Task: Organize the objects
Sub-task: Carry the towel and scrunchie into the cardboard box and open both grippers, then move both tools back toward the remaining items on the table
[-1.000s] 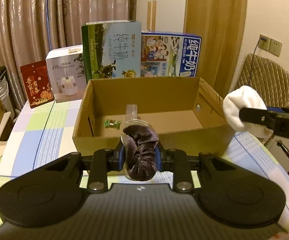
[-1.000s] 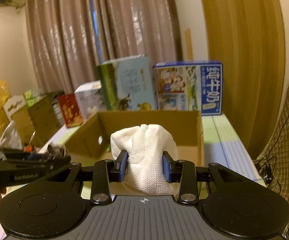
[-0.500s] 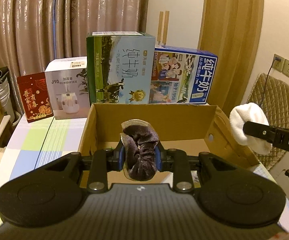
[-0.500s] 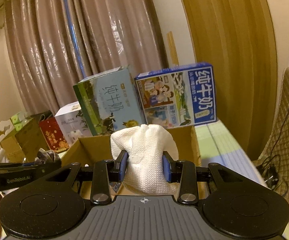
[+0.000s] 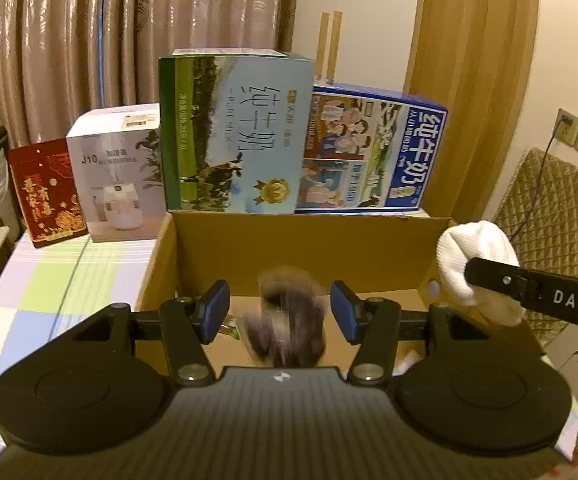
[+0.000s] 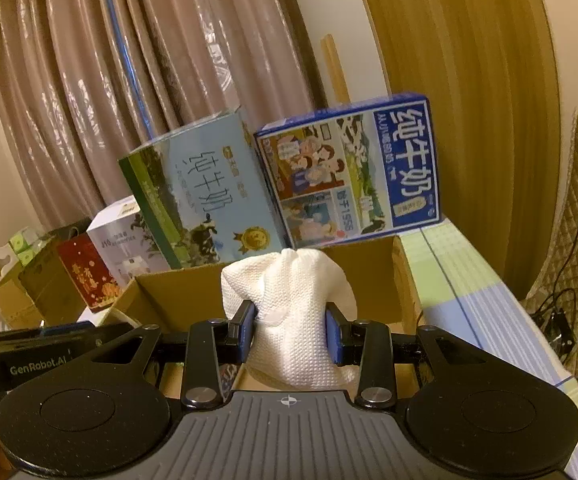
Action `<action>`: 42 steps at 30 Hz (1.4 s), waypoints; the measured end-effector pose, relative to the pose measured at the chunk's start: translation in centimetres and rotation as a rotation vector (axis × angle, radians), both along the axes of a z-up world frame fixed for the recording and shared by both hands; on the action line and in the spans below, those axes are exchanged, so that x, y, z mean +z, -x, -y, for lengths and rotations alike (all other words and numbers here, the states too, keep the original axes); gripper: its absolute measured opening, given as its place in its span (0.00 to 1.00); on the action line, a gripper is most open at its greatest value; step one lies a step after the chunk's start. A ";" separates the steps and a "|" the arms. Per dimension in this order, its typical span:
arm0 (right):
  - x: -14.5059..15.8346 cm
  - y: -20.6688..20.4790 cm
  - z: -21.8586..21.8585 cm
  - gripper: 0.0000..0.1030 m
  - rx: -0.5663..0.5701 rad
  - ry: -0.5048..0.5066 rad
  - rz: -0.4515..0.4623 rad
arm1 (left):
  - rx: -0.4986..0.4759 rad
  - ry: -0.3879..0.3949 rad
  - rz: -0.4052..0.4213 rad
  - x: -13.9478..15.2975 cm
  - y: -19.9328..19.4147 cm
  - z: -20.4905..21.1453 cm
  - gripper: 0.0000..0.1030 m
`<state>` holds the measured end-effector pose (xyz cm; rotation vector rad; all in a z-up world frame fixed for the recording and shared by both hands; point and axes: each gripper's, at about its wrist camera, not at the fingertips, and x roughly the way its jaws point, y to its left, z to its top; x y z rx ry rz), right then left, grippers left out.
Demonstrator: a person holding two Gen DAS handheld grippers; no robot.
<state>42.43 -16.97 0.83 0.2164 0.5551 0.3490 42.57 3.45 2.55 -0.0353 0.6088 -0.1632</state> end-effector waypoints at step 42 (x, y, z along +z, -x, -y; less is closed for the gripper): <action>0.7 6.5 3.3 0.73 0.004 -0.026 0.076 | 0.030 -0.022 -0.003 0.3 7.1 -2.0 0.72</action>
